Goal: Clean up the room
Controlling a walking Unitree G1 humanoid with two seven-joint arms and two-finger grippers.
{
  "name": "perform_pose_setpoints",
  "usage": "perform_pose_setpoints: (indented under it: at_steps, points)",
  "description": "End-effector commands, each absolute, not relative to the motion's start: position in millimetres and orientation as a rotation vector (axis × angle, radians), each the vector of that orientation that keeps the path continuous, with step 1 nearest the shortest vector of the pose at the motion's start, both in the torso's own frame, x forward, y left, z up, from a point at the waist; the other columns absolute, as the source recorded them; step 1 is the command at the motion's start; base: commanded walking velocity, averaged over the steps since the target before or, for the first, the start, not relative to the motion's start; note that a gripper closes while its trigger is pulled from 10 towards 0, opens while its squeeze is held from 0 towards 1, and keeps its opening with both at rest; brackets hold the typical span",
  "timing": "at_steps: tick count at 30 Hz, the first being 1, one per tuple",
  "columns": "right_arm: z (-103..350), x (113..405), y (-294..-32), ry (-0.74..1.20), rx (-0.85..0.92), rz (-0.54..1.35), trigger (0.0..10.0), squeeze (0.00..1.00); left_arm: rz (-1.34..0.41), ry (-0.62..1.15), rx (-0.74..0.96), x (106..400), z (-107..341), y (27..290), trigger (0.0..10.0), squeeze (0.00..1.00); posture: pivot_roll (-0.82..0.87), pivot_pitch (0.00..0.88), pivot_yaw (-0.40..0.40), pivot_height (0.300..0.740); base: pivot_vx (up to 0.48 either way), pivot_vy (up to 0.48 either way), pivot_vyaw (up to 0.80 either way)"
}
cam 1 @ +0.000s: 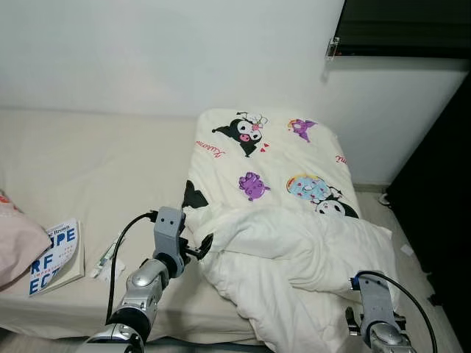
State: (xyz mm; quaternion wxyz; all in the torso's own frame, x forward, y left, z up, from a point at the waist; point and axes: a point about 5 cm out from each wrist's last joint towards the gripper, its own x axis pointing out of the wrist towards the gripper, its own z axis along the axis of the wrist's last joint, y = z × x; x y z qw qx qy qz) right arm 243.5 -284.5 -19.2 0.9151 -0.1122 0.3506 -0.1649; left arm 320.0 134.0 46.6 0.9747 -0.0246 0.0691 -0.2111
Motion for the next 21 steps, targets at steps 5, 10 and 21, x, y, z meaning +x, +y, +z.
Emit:
perform_pose_setpoints:
  at_steps: [5,10,21]
  points:
    - [28.3,280.9,-300.6,0.48,-0.228,-0.386,10.0,0.0,-0.43,0.205,-0.064,307.9,30.1,136.2,10.0,0.0,-0.14,0.104,0.015,0.67,0.0,0.0,0.0]
    - [63.3,308.9,-295.7,0.325,-0.196,-0.342,10.0,0.0,-0.447,0.205,-0.062,306.1,28.6,130.1,10.0,0.0,-0.14,0.1,0.02,0.655,0.0,0.0,0.0]
    - [95.5,335.3,-265.4,0.168,-0.132,-0.192,10.0,0.0,-0.42,0.175,-0.038,310.9,34.4,127.1,10.0,0.0,-0.13,0.113,0.023,0.62,0.0,0.0,0.0]
